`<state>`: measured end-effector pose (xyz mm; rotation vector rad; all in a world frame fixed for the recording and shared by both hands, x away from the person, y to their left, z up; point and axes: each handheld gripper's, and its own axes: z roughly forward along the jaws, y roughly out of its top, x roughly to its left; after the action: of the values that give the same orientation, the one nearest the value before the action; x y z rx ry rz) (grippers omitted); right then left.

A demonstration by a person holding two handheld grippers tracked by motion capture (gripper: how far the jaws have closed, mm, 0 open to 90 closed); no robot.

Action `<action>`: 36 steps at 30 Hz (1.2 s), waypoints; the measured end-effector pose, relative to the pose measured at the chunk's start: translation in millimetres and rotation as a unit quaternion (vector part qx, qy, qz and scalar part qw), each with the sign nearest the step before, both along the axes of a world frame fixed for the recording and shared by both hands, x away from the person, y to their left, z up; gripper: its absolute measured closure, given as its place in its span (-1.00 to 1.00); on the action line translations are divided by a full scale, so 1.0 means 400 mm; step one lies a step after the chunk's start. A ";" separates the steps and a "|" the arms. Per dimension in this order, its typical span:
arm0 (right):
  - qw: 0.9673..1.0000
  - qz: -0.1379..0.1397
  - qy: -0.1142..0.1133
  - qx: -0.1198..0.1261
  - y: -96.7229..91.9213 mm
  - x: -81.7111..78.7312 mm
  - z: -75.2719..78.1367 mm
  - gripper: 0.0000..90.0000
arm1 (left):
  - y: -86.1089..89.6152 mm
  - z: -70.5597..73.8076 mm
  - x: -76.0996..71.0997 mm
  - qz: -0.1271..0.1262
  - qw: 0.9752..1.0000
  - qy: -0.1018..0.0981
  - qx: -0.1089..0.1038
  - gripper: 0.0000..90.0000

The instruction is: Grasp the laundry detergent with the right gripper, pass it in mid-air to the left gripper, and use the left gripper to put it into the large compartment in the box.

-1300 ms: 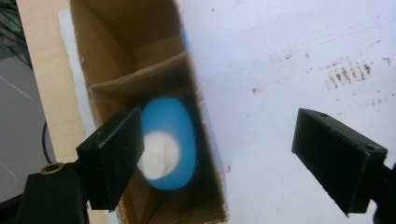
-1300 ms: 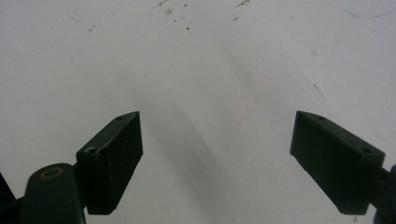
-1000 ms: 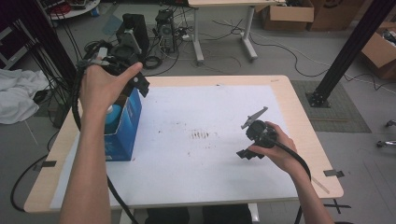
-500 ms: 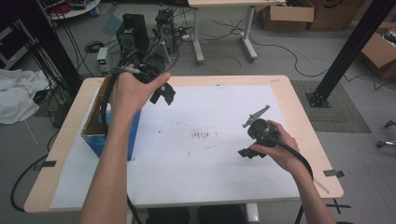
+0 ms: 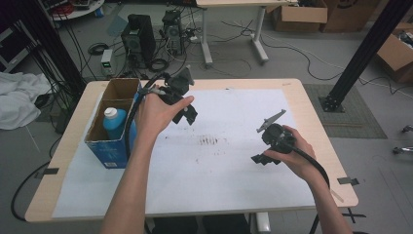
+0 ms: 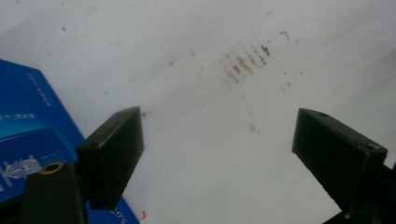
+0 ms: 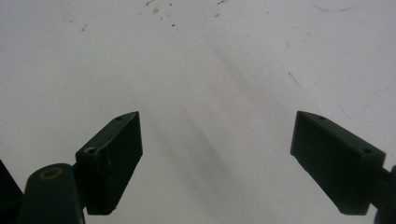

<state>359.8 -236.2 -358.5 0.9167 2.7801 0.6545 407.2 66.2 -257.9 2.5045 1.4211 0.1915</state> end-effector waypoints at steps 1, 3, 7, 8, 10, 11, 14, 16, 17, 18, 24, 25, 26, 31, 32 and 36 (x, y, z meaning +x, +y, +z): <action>1.000 0.001 -0.002 0.001 0.001 0.002 0.000 -0.63 | -0.002 -0.011 -0.001 -0.001 1.000 0.002 -0.001 -0.61; 1.000 0.001 0.000 0.002 0.003 0.004 0.001 -0.63 | -0.004 -0.032 -0.003 0.000 1.000 0.005 -0.002 -0.62; 1.000 0.003 -0.001 0.001 0.007 0.008 -0.001 -0.63 | -0.009 -0.074 -0.009 -0.006 1.000 0.015 -0.001 -0.61; 1.000 0.002 0.001 0.001 0.008 0.009 -0.001 -0.63 | -0.010 -0.081 -0.010 -0.006 1.000 0.017 -0.002 -0.61; 1.000 0.002 0.001 0.000 0.010 0.010 -0.002 -0.63 | -0.011 -0.095 -0.011 -0.005 1.000 0.021 -0.002 -0.61; 1.000 0.003 0.000 0.001 0.011 0.011 -0.002 -0.63 | -0.011 -0.101 -0.011 -0.005 1.000 0.022 -0.002 -0.61; 1.000 0.003 0.002 -0.001 0.015 0.011 -0.003 -0.63 | -0.013 -0.113 -0.012 -0.006 1.000 0.025 0.003 -0.61; 1.000 0.003 0.003 -0.002 0.016 0.011 -0.004 -0.63 | -0.014 -0.116 -0.012 -0.006 1.000 0.025 0.002 -0.61; 1.000 0.002 0.003 -0.002 0.016 0.011 -0.005 -0.63 | -0.014 -0.117 -0.011 -0.006 1.000 0.026 -0.001 -0.61; 1.000 0.002 0.004 -0.002 0.016 0.011 -0.005 -0.63 | -0.014 -0.117 -0.011 -0.006 1.000 0.025 -0.001 -0.61; 1.000 -0.001 0.004 -0.002 0.011 0.010 -0.005 -0.63 | -0.015 -0.117 -0.012 -0.009 1.000 0.025 0.000 -0.61; 1.000 -0.001 0.004 -0.003 0.010 0.010 -0.005 -0.63 | -0.016 -0.117 -0.012 -0.009 1.000 0.026 -0.001 -0.61; 1.000 0.000 0.004 -0.003 0.009 0.010 -0.006 -0.63 | -0.017 -0.118 -0.012 -0.009 1.000 0.026 -0.001 -0.61; 1.000 -0.002 0.004 -0.003 0.007 0.009 -0.007 -0.63 | -0.020 -0.119 -0.013 -0.013 1.000 0.028 0.002 -0.61; 1.000 -0.002 0.004 -0.002 0.007 0.009 -0.007 -0.63 | -0.021 -0.120 -0.014 -0.013 1.000 0.028 0.002 -0.61; 1.000 0.000 0.004 -0.003 0.007 0.010 -0.009 -0.63 | -0.024 -0.120 -0.015 -0.015 1.000 0.028 0.001 -0.61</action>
<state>363.9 -233.3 -361.9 0.9203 2.7873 0.6442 401.1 56.8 -305.9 2.5496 1.4037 0.1187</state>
